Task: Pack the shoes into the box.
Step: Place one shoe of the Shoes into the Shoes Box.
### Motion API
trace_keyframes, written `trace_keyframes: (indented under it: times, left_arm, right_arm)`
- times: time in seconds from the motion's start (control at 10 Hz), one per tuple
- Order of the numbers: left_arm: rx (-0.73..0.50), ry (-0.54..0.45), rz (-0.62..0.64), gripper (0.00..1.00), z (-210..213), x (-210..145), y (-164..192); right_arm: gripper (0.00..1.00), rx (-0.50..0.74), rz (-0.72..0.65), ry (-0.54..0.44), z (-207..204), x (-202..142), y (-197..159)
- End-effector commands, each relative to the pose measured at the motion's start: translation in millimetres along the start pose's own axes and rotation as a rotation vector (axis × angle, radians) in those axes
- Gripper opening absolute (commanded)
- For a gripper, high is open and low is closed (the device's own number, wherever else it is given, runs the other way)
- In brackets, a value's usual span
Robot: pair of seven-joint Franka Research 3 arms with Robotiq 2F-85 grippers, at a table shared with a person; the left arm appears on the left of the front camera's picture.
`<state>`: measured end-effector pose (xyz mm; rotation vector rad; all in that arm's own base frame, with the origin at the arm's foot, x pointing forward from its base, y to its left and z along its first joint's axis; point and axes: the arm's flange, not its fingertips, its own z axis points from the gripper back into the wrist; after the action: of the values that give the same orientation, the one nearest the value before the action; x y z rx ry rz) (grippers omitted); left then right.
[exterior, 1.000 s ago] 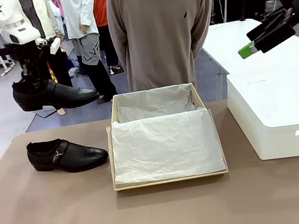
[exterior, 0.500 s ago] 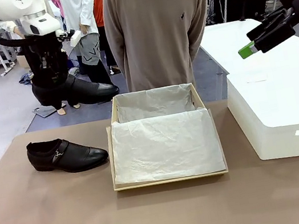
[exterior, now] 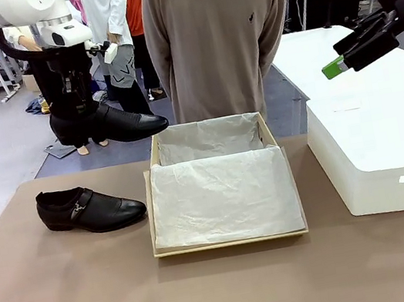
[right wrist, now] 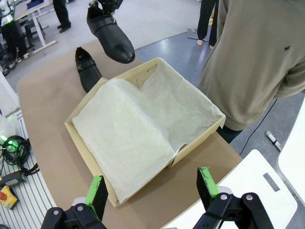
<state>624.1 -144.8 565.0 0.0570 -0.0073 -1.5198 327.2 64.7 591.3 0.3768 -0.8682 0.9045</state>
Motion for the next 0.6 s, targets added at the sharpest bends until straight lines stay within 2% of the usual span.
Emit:
trace_keyframes:
  times: [0.0,0.4,0.5]
  left_arm:
    - [0.018,-0.004,-0.013,0.0,4,-2,-2]
    - [0.002,-0.001,-0.001,0.0,0,0,0]
    - [-0.003,-0.022,0.016,0.0,8,14,3]
  right_arm:
    - [1.0,0.012,-0.001,-0.014,-1,0,0]
    - [1.0,0.012,-0.001,-0.014,-1,0,0]
    - [1.0,0.012,-0.001,-0.014,-1,0,0]
